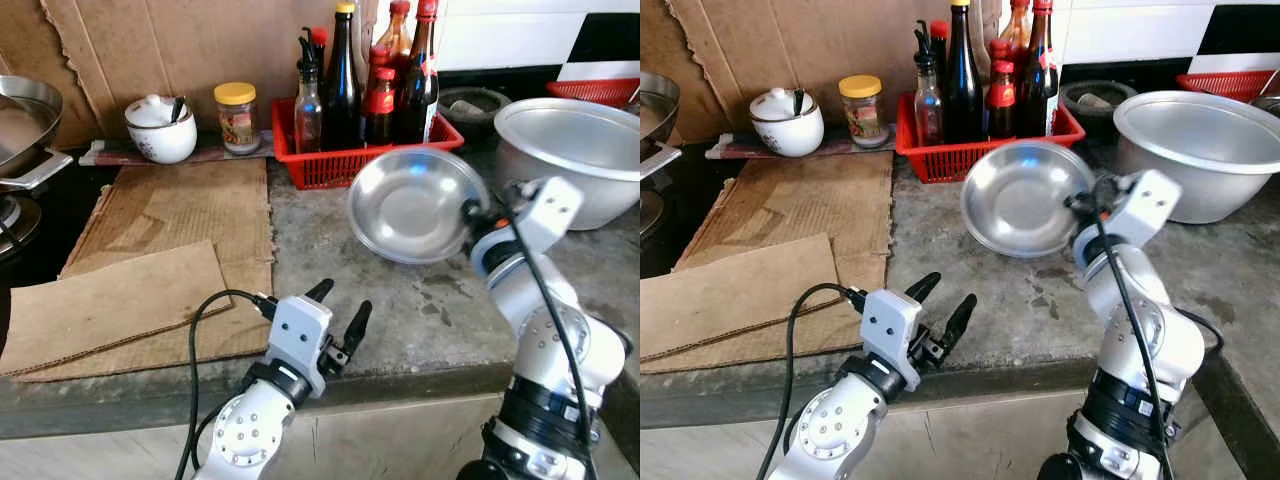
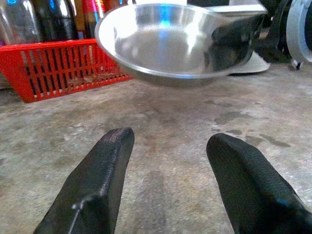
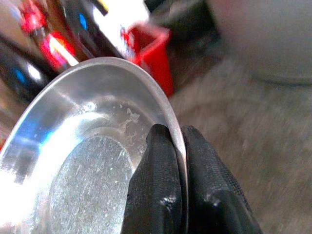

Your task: Kitchen organization

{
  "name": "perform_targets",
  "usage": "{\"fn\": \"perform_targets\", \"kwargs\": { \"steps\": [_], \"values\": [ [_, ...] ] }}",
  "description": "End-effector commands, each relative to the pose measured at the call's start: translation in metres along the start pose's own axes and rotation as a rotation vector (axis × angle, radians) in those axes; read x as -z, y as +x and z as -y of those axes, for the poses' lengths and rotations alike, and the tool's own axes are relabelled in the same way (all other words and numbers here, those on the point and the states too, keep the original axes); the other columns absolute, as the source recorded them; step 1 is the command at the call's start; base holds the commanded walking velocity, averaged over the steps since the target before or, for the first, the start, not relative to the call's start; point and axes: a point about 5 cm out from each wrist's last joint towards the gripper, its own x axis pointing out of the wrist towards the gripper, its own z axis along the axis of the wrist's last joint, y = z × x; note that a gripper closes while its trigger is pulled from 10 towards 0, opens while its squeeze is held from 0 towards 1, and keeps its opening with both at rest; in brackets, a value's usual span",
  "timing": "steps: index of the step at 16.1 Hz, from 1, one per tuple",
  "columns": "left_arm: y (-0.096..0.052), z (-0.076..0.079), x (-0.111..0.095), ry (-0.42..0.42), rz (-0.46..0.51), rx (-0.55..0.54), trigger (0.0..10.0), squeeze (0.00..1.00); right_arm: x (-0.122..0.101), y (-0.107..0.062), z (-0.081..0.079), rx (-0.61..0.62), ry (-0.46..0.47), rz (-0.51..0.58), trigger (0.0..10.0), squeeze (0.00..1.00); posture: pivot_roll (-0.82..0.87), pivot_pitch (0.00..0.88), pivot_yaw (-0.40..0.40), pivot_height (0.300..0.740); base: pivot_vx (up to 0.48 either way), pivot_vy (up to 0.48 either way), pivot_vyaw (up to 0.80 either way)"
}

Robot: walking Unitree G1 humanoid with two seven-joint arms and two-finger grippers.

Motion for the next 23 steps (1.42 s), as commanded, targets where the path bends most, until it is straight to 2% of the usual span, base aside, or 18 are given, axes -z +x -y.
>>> {"fn": "perform_targets", "kwargs": {
  "steps": [1, 3, 5, 7, 8, 9, 11, 15, 19, 23],
  "values": [
    [0.001, -0.003, -0.003, 0.016, 0.018, -0.014, 10.0, 0.0, -0.001, -0.009, -0.008, -0.009, 0.013, 0.083, 0.0, 0.0, 0.18, 0.059, -0.021, 0.74, 0.0, 0.0, 0.0],
    [0.001, -0.006, -0.005, 0.018, 0.025, -0.032, 10.0, 0.0, -0.002, -0.015, -0.013, -0.023, -0.086, 0.15, 0.0, 0.0, 0.18, 0.058, -0.015, 0.74, 0.0, 0.0, 0.0],
    [0.001, -0.008, -0.006, 0.013, 0.031, -0.043, 10.0, 0.0, -0.001, -0.021, -0.024, -0.063, -0.276, 0.235, 0.0, 0.0, 0.18, 0.053, -0.013, 0.74, 0.0, 0.0, 0.0],
    [0.002, -0.008, -0.006, 0.011, 0.031, -0.047, 10.0, 0.0, -0.001, -0.024, -0.031, -0.082, -0.425, 0.299, 0.2, 0.0, 0.18, 0.052, -0.009, 0.74, 0.0, 0.0, 0.0],
    [0.002, -0.008, -0.006, 0.008, 0.032, -0.047, 10.0, 0.0, -0.001, -0.025, -0.034, -0.101, -0.496, 0.333, 7.5, 0.0, 0.18, 0.051, -0.013, 0.74, 0.0, 0.0, 0.0],
    [0.002, -0.009, -0.007, 0.007, 0.032, -0.049, 10.0, 0.0, 0.0, -0.025, -0.035, -0.115, -0.528, 0.345, 10.0, 0.0, 0.18, 0.054, -0.015, 0.74, 0.0, 0.0, 0.0],
    [0.003, -0.01, -0.007, 0.005, 0.031, -0.057, 10.0, 0.0, 0.001, -0.026, -0.035, -0.136, -0.565, 0.356, 10.0, 0.0, 0.18, 0.06, -0.015, 0.74, 0.0, 0.0, 0.0],
    [0.003, -0.01, -0.007, -0.003, 0.027, -0.065, 10.0, 0.0, -0.007, -0.027, -0.038, -0.21, -0.682, 0.442, 10.0, 0.0, 0.18, 0.067, -0.013, 0.74, -0.38, 0.0, 0.0],
    [0.004, -0.01, -0.007, -0.003, 0.026, -0.067, 10.0, 0.0, -0.015, -0.025, -0.039, -0.225, -0.72, 0.474, 10.0, 0.0, 0.18, 0.068, -0.017, 0.74, -0.428, 0.0, 0.0],
    [0.003, -0.01, -0.007, 0.001, 0.025, -0.065, 10.0, 0.0, -0.017, -0.023, -0.038, -0.216, -0.705, 0.481, 10.0, 0.0, 0.18, 0.07, -0.014, 0.74, -0.43, 0.0, 0.0]
  ]
}}
